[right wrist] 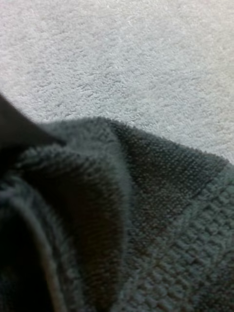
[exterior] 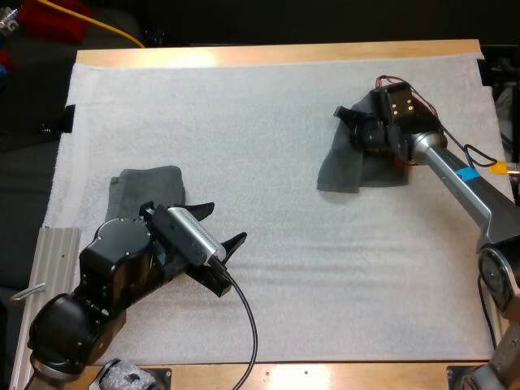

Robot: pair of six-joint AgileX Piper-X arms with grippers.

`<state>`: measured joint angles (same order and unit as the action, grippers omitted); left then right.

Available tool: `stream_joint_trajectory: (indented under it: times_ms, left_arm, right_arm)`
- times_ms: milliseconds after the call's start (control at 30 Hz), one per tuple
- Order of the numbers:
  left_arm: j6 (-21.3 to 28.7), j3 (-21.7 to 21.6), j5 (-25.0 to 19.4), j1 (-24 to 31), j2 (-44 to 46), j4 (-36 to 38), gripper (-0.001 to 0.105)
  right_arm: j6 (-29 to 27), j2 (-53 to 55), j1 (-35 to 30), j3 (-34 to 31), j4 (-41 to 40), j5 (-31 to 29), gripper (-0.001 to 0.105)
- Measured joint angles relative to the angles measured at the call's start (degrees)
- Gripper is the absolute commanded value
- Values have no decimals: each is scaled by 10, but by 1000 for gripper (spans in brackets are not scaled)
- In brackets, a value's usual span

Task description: Pick towel from pile, fold and stack

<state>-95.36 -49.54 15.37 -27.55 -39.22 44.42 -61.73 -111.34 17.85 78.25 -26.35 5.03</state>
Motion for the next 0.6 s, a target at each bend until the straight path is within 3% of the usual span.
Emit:
stream_joint_trajectory:
  times_ms: [233, 600]
  left_arm:
    - [0, 0, 0, 0, 0, 0, 61]
    - [0, 0, 0, 0, 0, 0, 61]
  right_arm:
    - [-76, 28, 0, 0, -1, -2, 0]
    - [-199, 178, 16, 0, -53, -2, 0]
